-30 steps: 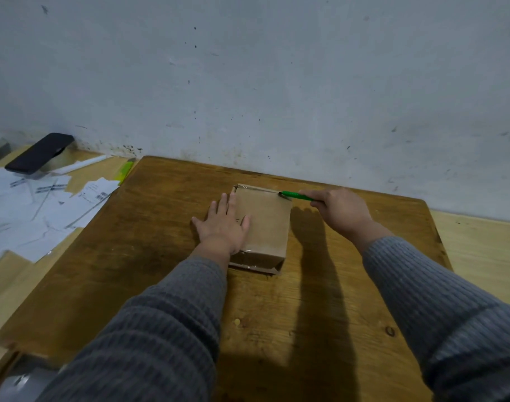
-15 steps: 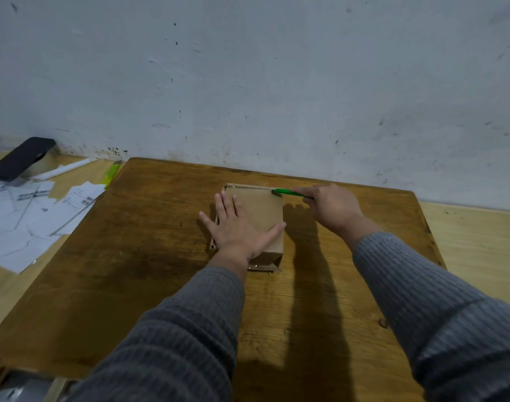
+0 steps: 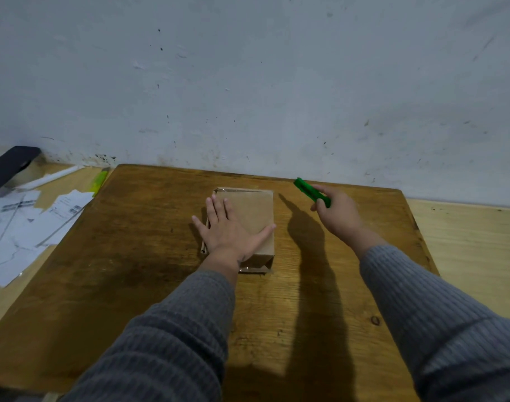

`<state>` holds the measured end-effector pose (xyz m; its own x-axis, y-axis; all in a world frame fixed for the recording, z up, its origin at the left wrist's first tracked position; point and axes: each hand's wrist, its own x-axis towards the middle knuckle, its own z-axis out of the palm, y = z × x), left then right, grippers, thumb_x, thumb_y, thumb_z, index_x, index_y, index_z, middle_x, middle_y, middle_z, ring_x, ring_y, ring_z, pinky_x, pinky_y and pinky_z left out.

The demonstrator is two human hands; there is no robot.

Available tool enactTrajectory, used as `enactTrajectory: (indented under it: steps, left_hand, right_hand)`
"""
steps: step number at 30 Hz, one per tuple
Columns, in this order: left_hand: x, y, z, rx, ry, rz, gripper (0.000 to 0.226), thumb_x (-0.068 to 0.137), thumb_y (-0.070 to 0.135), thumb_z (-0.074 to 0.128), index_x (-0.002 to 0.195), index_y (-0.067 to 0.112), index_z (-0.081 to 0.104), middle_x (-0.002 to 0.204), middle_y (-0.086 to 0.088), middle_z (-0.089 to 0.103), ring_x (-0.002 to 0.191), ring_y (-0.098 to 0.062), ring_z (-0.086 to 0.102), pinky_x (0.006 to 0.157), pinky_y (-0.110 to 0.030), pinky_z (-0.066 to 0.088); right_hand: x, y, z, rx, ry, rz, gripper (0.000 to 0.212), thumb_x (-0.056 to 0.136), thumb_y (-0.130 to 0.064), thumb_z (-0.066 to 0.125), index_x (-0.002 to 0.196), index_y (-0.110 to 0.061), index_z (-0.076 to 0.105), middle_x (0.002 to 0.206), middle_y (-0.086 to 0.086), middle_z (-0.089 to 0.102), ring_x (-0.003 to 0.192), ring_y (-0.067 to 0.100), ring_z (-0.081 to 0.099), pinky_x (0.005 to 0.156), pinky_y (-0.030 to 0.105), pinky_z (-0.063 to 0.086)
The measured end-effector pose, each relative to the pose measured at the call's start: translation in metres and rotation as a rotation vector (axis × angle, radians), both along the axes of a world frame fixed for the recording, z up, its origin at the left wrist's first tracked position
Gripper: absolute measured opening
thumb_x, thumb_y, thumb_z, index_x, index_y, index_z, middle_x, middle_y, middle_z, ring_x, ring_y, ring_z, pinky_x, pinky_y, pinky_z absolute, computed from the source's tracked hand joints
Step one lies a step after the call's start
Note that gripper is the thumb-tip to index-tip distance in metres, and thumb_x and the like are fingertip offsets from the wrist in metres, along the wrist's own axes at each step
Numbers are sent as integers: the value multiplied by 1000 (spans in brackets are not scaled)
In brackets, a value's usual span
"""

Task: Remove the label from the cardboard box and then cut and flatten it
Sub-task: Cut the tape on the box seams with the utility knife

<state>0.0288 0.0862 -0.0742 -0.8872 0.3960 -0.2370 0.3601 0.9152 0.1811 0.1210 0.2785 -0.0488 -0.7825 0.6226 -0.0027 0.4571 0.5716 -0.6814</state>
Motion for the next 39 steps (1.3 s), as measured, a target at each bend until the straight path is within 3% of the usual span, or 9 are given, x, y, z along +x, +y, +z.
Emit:
enactTrajectory:
  steps: [3,7,9,11,18,21,25,31,39]
  left_hand:
    - [-1,1,1,0,0,-1,131,60,98,20,153,9,-7,159,-13,-20,144,-28,-24,113,-63,-5]
    - [-1,1,0,5,9,2,130,61,98,20,153,10,-7,159,-13,-19,145,-28,-23,114,-62,-5]
    - [-1,1,-1,7,24,2,130,61,98,19,153,10,-7,159,-13,-19,145,-28,-22,114,-62,-4]
    - [-1,1,-2,10,32,0,130,61,98,18,153,10,-6,159,-13,-19,145,-28,-22,114,-62,-4]
    - [-2,0,-4,19,37,-11,130,60,98,17,153,9,-6,159,-13,-19,145,-28,-23,114,-61,-5]
    - [-3,0,-5,29,44,-16,132,59,99,15,153,9,-5,159,-13,-19,145,-28,-22,114,-62,-5]
    - [-4,0,-6,34,34,-16,130,60,98,17,152,9,-6,159,-14,-18,145,-29,-20,113,-61,-9]
    - [-13,-5,-2,-4,13,-62,86,91,69,14,154,12,-2,160,-11,-14,147,-27,-16,115,-60,-4]
    - [-66,-35,-2,-18,76,-417,65,100,50,14,154,17,-2,160,0,-16,147,-17,-16,117,-55,-5]
  right_hand:
    - [-3,-12,-9,-279,57,-81,49,96,-5,43,140,-25,41,109,6,66,70,11,57,54,20,45]
    - [-3,-22,-27,-422,63,-140,52,98,-11,41,145,-30,30,139,10,49,87,15,56,64,24,46]
    - [-5,-27,-39,-388,2,-175,52,99,-14,38,147,-31,27,146,10,40,113,22,53,92,37,48]
    - [-5,-33,-52,-333,-59,-231,50,99,-12,38,146,-26,32,148,10,34,131,27,39,109,42,35]
    - [17,-26,-69,-71,-97,-367,46,97,-16,43,143,-20,37,126,9,41,113,26,47,99,39,39]
    - [21,-21,-70,37,-203,-350,38,97,-22,44,134,-18,50,127,12,43,118,29,42,101,42,36]
    - [20,-25,-59,64,-280,-339,38,97,-24,45,134,-22,49,135,12,41,124,30,35,101,43,32]
    - [-13,-75,-31,-3,-148,-197,37,95,-23,47,131,-18,54,133,12,54,121,27,50,103,37,38]
    - [-54,-139,-29,-78,-238,-132,61,97,-27,44,150,-14,15,153,7,28,136,30,34,112,43,31]
